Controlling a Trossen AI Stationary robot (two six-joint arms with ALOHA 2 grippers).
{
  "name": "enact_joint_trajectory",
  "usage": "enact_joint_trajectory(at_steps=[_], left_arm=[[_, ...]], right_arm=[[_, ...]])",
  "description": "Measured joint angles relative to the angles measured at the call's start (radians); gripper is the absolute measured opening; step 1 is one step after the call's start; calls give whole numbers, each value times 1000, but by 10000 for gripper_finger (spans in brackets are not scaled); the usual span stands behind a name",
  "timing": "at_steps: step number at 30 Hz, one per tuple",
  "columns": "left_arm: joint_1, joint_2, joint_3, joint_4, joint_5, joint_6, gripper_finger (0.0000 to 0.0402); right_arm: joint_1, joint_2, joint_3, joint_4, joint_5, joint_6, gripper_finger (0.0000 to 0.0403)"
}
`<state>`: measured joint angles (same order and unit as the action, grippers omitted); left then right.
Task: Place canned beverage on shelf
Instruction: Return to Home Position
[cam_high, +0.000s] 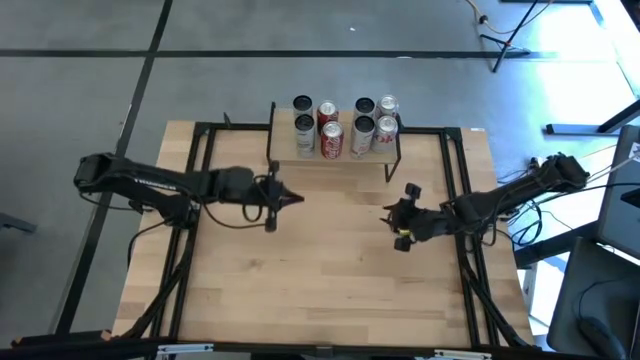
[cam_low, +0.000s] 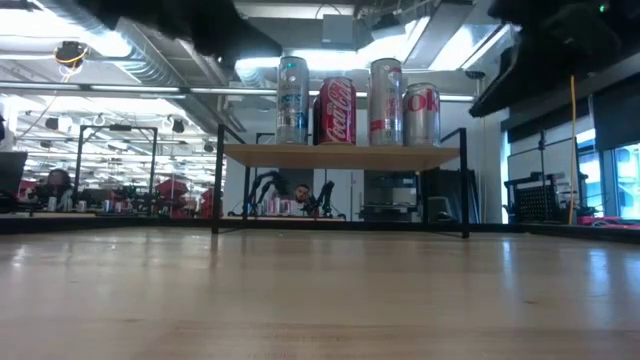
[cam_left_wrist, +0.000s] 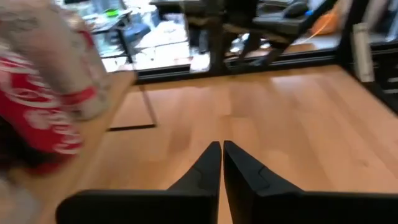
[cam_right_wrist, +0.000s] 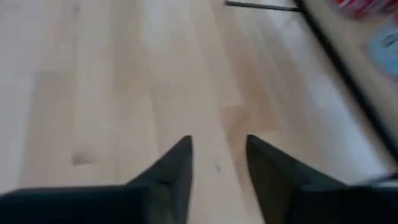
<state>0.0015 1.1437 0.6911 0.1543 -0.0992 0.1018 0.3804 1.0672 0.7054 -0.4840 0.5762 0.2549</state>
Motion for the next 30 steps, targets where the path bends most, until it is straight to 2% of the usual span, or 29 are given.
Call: enact_joint_trajectory(at_steps=[4,8,12,14,18,30], left_arm=[[-20,-1,-131,165,42,-9,13],[-8,-21,-254,334,95,-13,8],[11,-72,-364,433,93,-47,1],[17,-108,-414,468,93,-73,3],[18,-198,-500,500,67,-109,5],[49,-529,-683,443,-24,-161,5]], right_arm=[[-103,-104,-133,217,-201,-110,64],[-232,-215,-259,408,-402,-182,10],[-342,-322,-374,575,-616,-214,14],[-384,-361,-420,644,-686,-210,23],[-426,-457,-499,677,-699,-179,27],[-434,-711,-673,708,-606,-107,28]])
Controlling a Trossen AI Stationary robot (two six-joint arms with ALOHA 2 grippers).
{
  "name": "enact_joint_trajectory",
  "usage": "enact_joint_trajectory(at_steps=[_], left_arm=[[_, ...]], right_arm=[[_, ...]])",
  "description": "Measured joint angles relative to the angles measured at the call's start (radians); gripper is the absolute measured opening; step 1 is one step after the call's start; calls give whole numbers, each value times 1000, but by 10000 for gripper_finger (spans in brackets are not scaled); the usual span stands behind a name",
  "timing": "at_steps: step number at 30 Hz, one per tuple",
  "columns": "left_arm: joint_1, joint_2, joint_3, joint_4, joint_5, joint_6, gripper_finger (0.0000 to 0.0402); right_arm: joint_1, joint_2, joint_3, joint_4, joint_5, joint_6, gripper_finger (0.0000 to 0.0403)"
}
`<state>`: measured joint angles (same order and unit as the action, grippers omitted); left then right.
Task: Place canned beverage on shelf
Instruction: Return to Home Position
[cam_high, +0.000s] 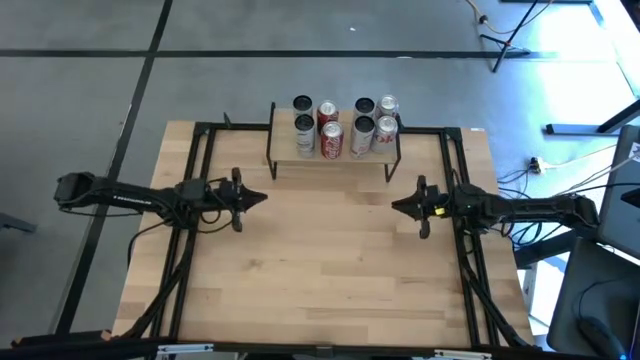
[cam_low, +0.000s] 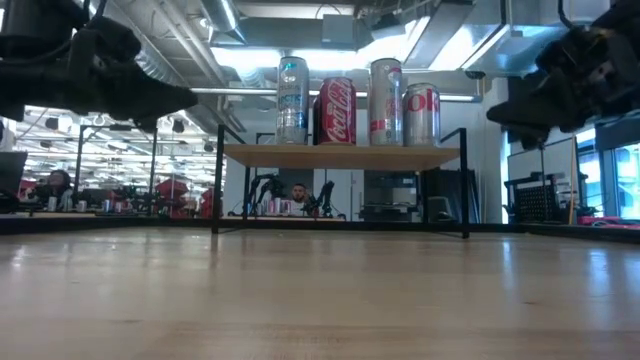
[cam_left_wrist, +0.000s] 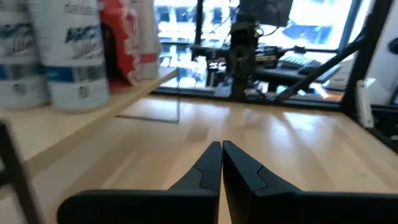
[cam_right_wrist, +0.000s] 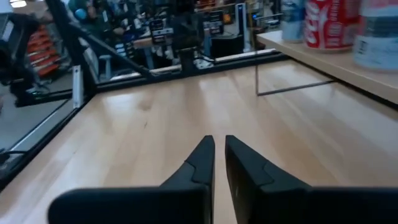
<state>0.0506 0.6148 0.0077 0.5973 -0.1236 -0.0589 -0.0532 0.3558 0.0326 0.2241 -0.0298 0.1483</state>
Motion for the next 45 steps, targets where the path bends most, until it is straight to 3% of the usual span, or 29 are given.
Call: enact_joint_trajectory(at_steps=[5,17,23,45], left_arm=[[11,-134,2,-156,-30,-18,2],[10,-463,2,-440,-62,-44,8],[10,-607,3,-507,-70,-44,8],[10,-613,3,-515,-47,16,8]], right_arm=[[0,-70,-25,-83,47,9,28],[0,-146,-25,-192,48,1,28],[0,-188,-25,-198,47,0,28],[0,-188,-24,-209,29,-17,28]])
